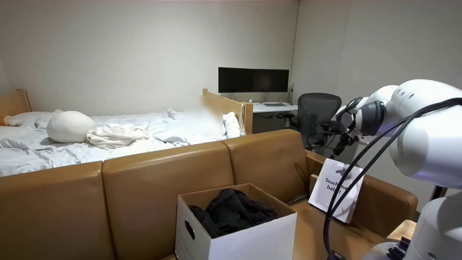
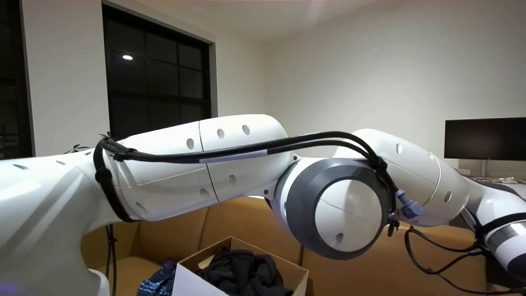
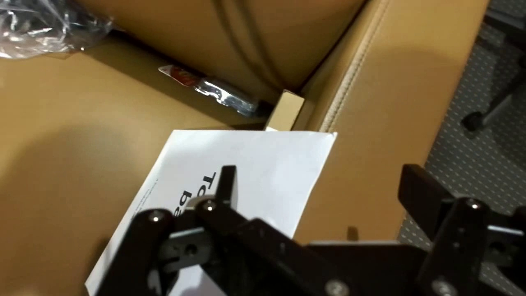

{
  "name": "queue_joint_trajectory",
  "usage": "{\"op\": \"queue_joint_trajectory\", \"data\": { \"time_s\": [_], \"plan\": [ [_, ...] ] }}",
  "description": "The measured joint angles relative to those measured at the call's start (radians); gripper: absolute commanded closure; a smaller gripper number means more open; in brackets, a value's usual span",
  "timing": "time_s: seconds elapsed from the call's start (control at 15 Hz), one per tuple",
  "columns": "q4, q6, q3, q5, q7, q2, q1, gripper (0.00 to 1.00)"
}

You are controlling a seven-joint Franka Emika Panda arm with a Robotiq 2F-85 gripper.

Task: Put the white paper bag in the box

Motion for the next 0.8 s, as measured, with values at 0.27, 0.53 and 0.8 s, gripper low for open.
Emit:
{"op": "queue_joint_trajectory", "data": {
  "time_s": [0.27,0.53,0.8],
  "plan": [
    [0.007,-0.024,-0.008,-0.122,0.126,0.039,0.012,0.0],
    [0.032,-0.068,-0.009,-0.214,0.234,0.08,0.017,0.0],
    [0.092,-0.141,-0.01,-0.26,0.263,0.104,0.017,0.27]
  ]
}}
